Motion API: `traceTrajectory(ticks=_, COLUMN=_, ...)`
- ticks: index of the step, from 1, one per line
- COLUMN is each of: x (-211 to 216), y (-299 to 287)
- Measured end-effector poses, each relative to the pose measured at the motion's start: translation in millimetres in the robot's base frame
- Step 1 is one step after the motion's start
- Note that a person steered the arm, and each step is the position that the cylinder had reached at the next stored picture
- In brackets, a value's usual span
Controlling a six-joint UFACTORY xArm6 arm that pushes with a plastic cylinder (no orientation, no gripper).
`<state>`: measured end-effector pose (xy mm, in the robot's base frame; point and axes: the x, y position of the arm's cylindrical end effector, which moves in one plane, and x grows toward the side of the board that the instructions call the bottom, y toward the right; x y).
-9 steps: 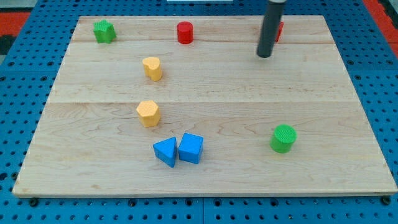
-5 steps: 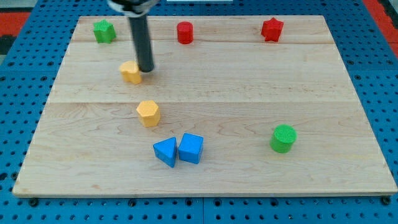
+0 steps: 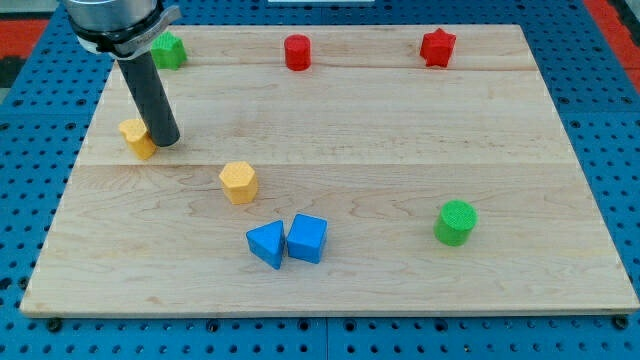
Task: Place the heart towards the left center of the board
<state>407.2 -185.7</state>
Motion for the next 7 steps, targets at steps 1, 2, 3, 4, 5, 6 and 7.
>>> traceTrajectory(ticks=1, x=0.0, y=6.8)
traceTrajectory(ticks=2, x=0.0, y=9.8)
traceTrajectory(ticks=3, x=0.0, y=12.1)
traceTrajectory(ticks=4, x=0.0, y=15.3)
traceTrajectory(ticks=5, x=0.0, y=17.6)
traceTrajectory(ticks=6, x=0.0, y=18.5)
traceTrajectory(ticks=7, x=0.4, y=22.8)
